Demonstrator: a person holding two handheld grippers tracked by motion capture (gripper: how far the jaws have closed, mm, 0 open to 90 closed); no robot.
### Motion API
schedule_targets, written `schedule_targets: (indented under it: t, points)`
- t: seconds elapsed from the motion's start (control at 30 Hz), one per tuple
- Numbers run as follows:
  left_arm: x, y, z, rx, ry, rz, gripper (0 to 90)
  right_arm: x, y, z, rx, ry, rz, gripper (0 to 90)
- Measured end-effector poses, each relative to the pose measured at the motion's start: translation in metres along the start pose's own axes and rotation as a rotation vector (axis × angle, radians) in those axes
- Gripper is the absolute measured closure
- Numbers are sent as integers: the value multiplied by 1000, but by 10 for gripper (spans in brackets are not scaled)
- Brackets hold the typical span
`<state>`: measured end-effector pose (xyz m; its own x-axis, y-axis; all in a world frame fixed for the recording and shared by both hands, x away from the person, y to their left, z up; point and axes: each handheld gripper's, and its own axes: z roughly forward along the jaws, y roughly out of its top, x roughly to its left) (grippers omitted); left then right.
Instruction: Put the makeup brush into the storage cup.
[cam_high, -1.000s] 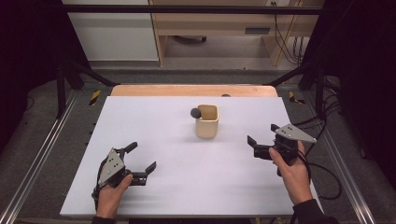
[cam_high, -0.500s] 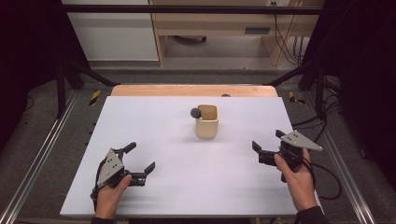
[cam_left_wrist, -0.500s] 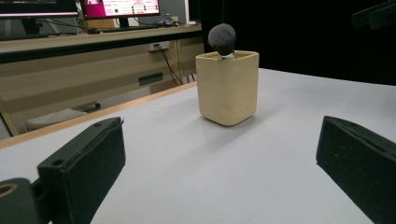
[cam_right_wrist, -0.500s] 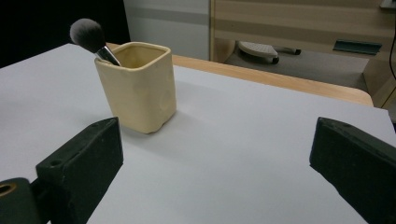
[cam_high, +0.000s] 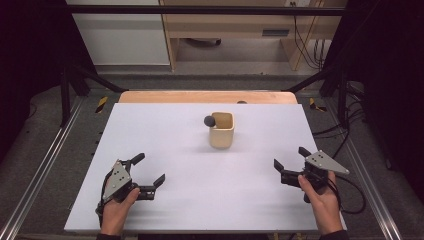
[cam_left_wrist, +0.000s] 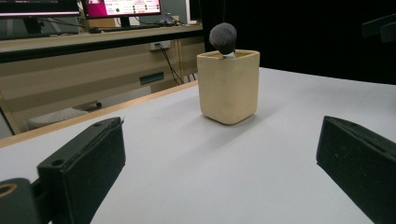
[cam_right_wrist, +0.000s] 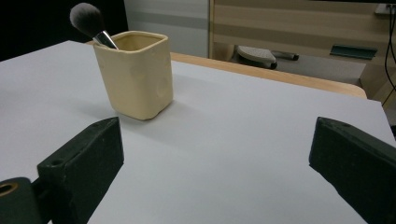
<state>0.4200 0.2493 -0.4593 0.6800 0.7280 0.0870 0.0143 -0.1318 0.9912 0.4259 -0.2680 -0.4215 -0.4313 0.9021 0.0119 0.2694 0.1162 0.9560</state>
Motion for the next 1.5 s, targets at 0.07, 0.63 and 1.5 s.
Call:
schedule_targets:
  t: [0.07,0.63,1.5]
  points:
    - [1,0,-1,0,2,1,10,0,-4,-1,-2,-1,2,33]
    - [4,-2,-6,7,15,-2,10,1,-35,0,-27,12,21,34]
    - [18,-8,-20,3,77,-52,10,21,-51,21,-161,45,-81,43]
